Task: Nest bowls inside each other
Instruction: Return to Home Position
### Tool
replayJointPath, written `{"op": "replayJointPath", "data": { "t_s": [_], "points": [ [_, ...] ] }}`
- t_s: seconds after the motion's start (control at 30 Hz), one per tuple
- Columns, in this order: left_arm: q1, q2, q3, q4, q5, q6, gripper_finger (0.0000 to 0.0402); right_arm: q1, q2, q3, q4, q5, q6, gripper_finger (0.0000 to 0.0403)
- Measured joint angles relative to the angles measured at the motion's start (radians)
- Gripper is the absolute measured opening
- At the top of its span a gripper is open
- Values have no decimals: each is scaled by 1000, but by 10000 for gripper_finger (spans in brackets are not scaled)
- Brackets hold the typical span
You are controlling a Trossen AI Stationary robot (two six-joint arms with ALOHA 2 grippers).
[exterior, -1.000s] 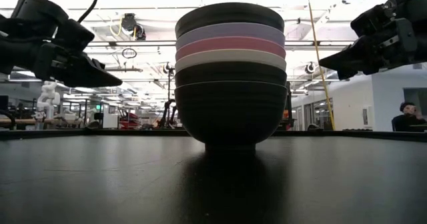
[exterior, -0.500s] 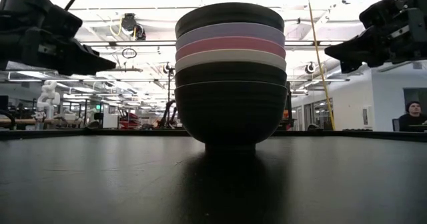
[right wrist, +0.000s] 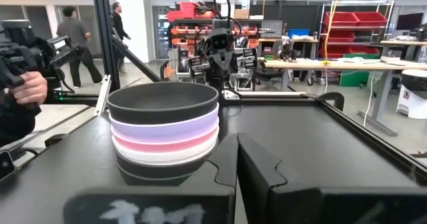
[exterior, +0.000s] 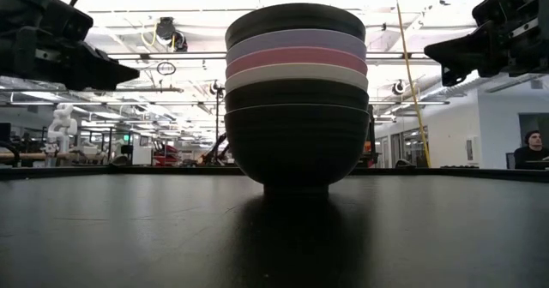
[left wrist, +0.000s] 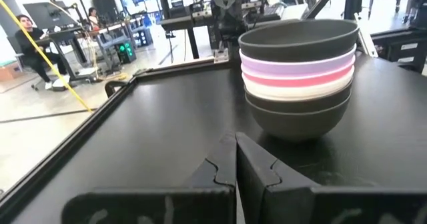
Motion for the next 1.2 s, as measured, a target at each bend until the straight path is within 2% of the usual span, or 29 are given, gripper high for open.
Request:
{"op": "replayJointPath", "data": {
  "t_s": [0.1, 0.27, 0.37, 0.43, 0.8, 1.07, 1.2],
  "points": [
    [0, -21, 3, -8, 9, 2, 1, 0, -1, 0, -2, 0, 7, 0],
    [-1, -54, 40, -115, 20, 6, 2, 0, -1, 0, -3, -1, 8, 0],
    [-10, -74, 51, -155, 39, 7, 1, 0, -1, 0, -3, -51, 9, 0],
    [-23, -84, 52, -157, 58, 7, 1, 0, -1, 0, -1, -80, 9, 0],
    [-77, -84, 52, -143, 83, 5, 2, 0, -1, 0, 0, -79, 3, 0],
    [-88, -84, 52, -143, 245, 57, 3, 0, -1, 0, 13, -80, 23, 0],
    [-90, -84, 52, -142, 224, 39, 3, 0, -1, 0, 16, -80, 25, 0]
  ]
}}
